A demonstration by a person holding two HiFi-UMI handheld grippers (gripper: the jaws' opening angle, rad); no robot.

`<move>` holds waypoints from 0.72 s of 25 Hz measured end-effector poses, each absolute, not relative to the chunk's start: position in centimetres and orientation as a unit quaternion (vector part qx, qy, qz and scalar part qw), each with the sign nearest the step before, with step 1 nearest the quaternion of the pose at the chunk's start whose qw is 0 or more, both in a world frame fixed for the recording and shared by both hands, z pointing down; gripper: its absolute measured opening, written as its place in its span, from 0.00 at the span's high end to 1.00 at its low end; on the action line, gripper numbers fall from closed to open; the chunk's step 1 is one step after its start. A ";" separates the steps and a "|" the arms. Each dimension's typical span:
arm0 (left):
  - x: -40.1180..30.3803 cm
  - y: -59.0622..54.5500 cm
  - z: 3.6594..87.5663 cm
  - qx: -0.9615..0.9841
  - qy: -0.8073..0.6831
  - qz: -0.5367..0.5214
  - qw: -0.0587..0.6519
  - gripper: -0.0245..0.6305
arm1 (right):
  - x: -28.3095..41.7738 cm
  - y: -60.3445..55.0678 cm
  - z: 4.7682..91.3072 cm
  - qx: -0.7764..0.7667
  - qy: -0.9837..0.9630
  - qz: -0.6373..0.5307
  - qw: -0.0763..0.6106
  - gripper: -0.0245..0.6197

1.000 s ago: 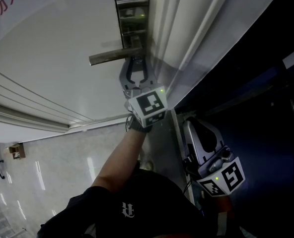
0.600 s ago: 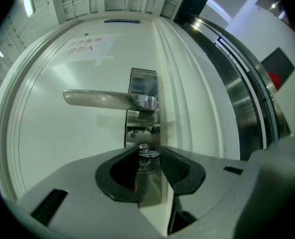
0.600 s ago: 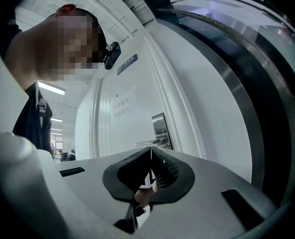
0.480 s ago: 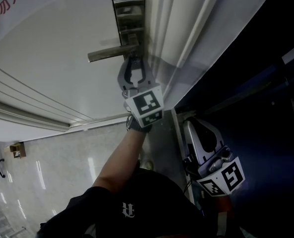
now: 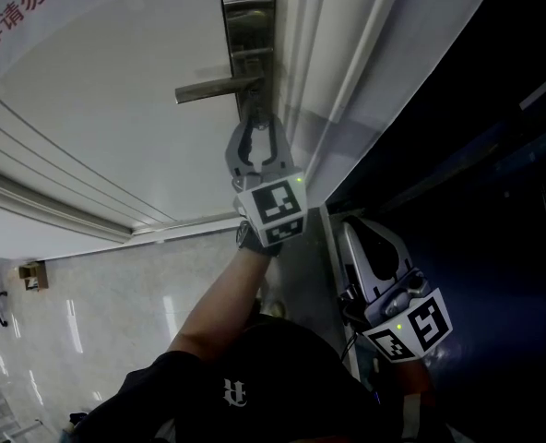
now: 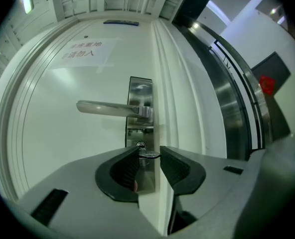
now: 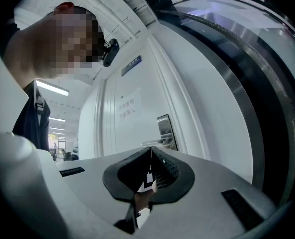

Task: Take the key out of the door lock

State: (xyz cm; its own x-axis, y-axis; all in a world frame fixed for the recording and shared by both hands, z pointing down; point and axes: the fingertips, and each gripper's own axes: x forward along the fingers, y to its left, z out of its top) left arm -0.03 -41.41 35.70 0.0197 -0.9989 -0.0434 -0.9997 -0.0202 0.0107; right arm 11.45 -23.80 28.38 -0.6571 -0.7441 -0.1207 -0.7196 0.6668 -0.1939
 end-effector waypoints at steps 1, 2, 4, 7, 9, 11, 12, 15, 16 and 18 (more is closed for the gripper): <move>0.0 -40.9 35.6 -0.716 0.698 0.019 0.012 0.78 | 11.3 -23.5 28.3 -0.401 0.909 -0.063 0.095 0.94; 0.0 -40.5 35.5 -0.717 0.696 0.020 0.012 0.78 | 11.2 -23.3 28.3 -0.399 0.910 -0.062 0.095 0.94; -0.1 -39.5 35.3 -0.720 0.693 0.023 0.014 0.78 | 11.0 -22.7 28.2 -0.395 0.912 -0.060 0.096 0.94; 0.0 -38.0 34.9 -0.725 0.688 0.025 0.019 0.78 | 10.6 -21.7 28.0 -0.390 0.914 -0.057 0.099 0.94; -0.1 -36.9 34.6 -0.729 0.684 0.027 0.020 0.78 | 10.3 -21.0 27.9 -0.387 0.915 -0.056 0.100 0.94; -0.2 -35.7 34.3 -0.733 0.680 0.028 0.020 0.78 | 9.9 -20.3 27.8 -0.383 0.917 -0.057 0.099 0.94; -0.2 -35.0 34.1 -0.735 0.677 0.029 0.021 0.78 | 9.8 -19.9 27.8 -0.382 0.917 -0.058 0.098 0.94; -0.1 -33.0 33.5 -0.743 0.668 0.032 0.026 0.78 | 9.4 -18.9 27.8 -0.378 0.919 -0.062 0.093 0.94; -0.1 -32.4 33.3 -0.745 0.666 0.034 0.028 0.78 | 9.3 -18.6 27.9 -0.376 0.920 -0.062 0.090 0.94; -0.1 -31.4 33.0 -0.747 0.663 0.037 0.031 0.78 | 9.0 -18.1 28.0 -0.373 0.922 -0.062 0.085 0.94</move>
State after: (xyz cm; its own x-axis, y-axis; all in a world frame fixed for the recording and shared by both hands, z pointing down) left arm -0.09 -31.35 32.99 0.1182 -0.9884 -0.0957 -0.9929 -0.1189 0.0022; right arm 8.96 -18.08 27.99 -0.7078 -0.6976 -0.1109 -0.6763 0.7146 -0.1786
